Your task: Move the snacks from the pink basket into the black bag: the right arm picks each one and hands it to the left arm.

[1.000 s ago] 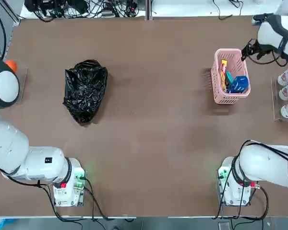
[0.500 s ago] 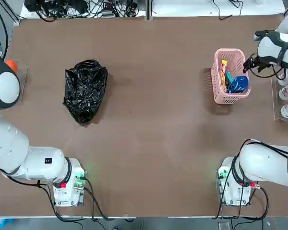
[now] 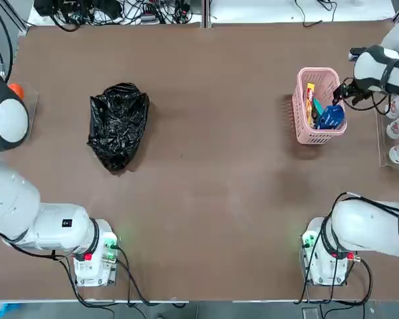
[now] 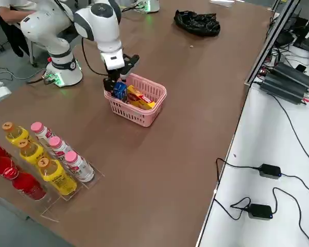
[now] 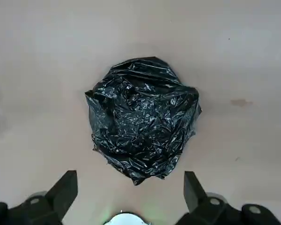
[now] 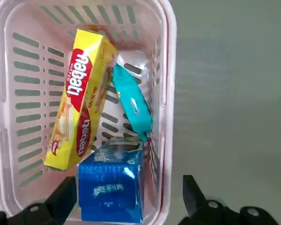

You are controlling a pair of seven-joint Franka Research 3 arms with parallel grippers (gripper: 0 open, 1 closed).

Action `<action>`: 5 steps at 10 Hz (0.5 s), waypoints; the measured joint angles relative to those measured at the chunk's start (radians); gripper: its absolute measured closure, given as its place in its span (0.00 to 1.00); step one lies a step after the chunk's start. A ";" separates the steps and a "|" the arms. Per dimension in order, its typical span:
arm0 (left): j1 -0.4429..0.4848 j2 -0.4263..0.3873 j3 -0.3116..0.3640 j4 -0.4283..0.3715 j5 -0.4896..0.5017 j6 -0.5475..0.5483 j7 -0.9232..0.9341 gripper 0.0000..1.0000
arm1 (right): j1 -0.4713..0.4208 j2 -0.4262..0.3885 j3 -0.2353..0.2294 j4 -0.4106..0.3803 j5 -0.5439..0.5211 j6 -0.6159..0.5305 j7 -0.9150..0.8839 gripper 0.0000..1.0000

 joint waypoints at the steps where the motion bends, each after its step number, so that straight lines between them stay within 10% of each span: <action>1: 0.000 0.002 -0.002 0.000 0.000 0.000 0.000 0.00 | 0.005 0.005 0.000 0.000 0.001 0.006 -0.001 0.00; 5: 0.002 0.016 -0.003 -0.001 0.000 0.000 0.000 0.00 | 0.040 0.023 0.000 -0.001 0.001 0.029 -0.001 0.00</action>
